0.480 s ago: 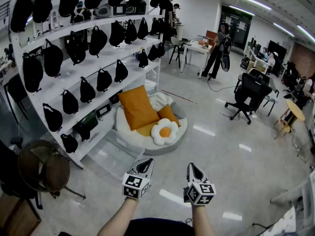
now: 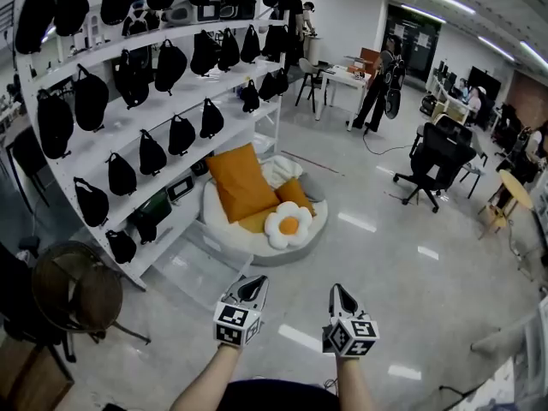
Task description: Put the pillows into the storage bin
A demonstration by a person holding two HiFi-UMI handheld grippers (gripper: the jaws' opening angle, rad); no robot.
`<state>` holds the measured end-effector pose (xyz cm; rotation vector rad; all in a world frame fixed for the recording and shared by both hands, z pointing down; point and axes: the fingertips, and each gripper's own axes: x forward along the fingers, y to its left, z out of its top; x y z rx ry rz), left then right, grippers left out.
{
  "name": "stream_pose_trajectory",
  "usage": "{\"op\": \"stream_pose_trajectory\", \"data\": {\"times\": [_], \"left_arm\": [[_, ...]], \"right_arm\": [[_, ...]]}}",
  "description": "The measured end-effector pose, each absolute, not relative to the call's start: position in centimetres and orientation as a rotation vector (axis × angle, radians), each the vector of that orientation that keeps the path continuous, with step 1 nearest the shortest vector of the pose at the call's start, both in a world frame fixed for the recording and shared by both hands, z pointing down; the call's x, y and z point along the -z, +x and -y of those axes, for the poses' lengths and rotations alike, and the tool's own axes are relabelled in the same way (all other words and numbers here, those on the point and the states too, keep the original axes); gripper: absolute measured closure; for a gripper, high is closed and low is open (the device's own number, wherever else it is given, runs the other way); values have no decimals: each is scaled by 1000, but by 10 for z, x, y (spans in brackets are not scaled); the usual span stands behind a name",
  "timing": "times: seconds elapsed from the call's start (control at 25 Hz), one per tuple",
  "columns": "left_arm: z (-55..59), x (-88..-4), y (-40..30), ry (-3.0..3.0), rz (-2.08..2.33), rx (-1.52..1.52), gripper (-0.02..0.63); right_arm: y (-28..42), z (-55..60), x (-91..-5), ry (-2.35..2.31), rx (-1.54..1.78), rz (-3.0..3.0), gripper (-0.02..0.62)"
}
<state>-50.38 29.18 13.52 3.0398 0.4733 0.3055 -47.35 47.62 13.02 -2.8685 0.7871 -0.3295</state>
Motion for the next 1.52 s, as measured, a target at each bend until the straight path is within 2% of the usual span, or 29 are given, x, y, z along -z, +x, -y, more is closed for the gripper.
{"op": "stream_pose_trajectory", "data": {"times": [0.76,0.84,0.96,1.12,1.52], "left_arm": [[-277,-153,-497,2951,-533,-289,582],[-271,-154,-498,2929,-529,-281,566],[-263,-156,-499,2900,-534,-268,465],[-255,-155,-503,2897,-537,-250,427],[-250,-140,-502,2899,-549,-201,426]], "right_arm": [[-471,-481,-136,-2836,328,-649,589],[-472,-480,-140,-2826,338,-640,495],[-475,-477,-146,-2821,350,-629,422],[-482,-474,-154,-2812,347,-607,398],[-486,-477,-128,-2804,266,-578,394]]}}
